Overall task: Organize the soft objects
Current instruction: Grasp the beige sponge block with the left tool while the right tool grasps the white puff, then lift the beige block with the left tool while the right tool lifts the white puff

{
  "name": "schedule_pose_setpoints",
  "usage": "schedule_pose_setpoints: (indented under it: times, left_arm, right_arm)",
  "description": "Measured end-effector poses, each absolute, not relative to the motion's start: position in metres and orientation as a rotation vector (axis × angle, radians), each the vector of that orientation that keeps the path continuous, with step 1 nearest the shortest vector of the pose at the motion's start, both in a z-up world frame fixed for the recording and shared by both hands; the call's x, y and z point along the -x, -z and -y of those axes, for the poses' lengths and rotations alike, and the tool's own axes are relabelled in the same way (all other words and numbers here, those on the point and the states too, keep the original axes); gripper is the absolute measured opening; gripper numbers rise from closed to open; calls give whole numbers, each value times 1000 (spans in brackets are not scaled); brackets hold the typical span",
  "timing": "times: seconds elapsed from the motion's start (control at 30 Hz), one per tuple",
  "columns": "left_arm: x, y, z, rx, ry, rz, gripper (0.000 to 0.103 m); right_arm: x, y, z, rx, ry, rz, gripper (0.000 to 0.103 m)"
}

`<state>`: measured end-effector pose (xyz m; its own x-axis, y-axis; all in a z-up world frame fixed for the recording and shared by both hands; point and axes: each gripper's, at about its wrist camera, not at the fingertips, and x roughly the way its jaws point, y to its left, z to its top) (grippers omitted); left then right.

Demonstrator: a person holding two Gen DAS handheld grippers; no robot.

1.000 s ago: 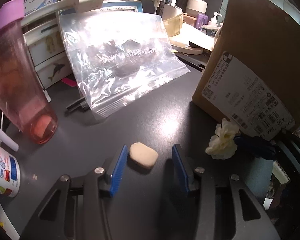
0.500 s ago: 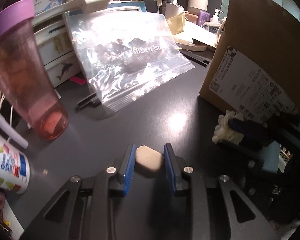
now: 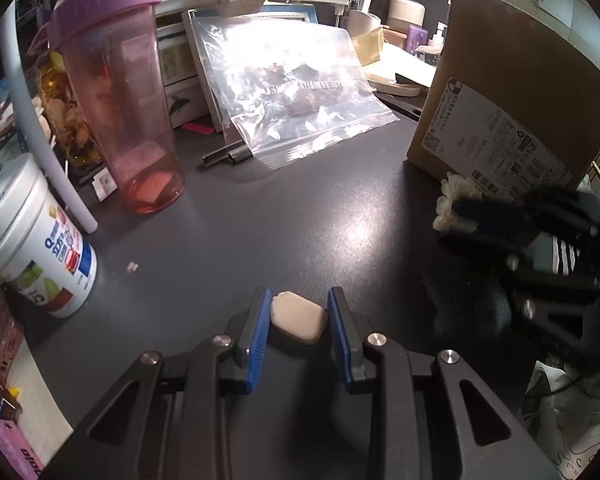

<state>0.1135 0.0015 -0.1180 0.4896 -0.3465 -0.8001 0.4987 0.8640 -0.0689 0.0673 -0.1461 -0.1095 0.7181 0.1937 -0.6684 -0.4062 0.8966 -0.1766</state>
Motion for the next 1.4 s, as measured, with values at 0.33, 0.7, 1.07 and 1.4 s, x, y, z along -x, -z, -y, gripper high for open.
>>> schedule_pose_setpoints:
  times: [0.33, 0.7, 1.07, 1.4]
  left_arm:
    - [-106, 118, -7, -164, 542, -902, 37]
    - [-100, 118, -7, -171, 585, -890, 43]
    - [-93, 115, -11, -189, 570, -900, 43]
    - [-99, 116, -7, -179, 563, -915, 44]
  right_arm:
    - [-90, 119, 123, 680, -221, -774, 43]
    - [-90, 123, 127, 784, -251, -881, 12]
    - [-74, 94, 119, 485, -481, -906, 8]
    - [-70, 90, 133, 410, -497, -856, 41]
